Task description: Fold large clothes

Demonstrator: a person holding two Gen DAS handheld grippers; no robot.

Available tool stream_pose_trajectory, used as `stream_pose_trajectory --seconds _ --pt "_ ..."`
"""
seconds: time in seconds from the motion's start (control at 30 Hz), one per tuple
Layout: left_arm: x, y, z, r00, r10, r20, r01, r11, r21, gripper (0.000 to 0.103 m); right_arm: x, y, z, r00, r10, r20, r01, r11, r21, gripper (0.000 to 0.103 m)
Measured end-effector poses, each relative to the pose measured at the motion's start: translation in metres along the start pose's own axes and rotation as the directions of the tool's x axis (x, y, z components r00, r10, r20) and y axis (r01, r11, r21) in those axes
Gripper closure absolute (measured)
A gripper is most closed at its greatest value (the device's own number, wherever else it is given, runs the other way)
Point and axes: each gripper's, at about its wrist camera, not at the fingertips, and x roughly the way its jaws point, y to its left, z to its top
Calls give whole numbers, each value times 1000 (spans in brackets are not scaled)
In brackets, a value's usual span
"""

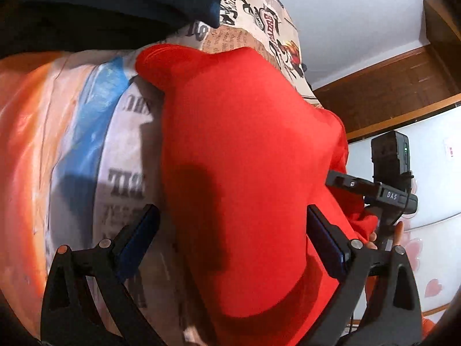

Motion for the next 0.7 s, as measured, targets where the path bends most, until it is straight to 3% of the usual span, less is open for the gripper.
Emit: stream_pose_trajectory --seconds 0.2,0.27,0.33,0.47,0.57,0.7 --pt "4 1 7 999 -35 13 35 999 -2 4 7 2 5 999 46 12 -45 999 -10 23" --pt "0 2 3 998 -52 17 52 999 -3 21 6 2 2 997 73 28 -72 997 -7 33" --pt "0 4 0 994 -107 6 107 994 -25 27 5 1 1 993 109 36 -110 994 17 55" --pt "-1 6 -2 991 -135 12 136 989 -50 41 -4 2 -8 991 106 82 -112 991 71 66" --pt "-9 -5 -7 993 -118 19 118 993 -22 55 -15 8 -20 987 116 109 -125 989 74 73" --pt "-29 -29 -16 997 -68 40 67 997 41 64 -36 26 -35 985 112 134 -119 992 39 78"
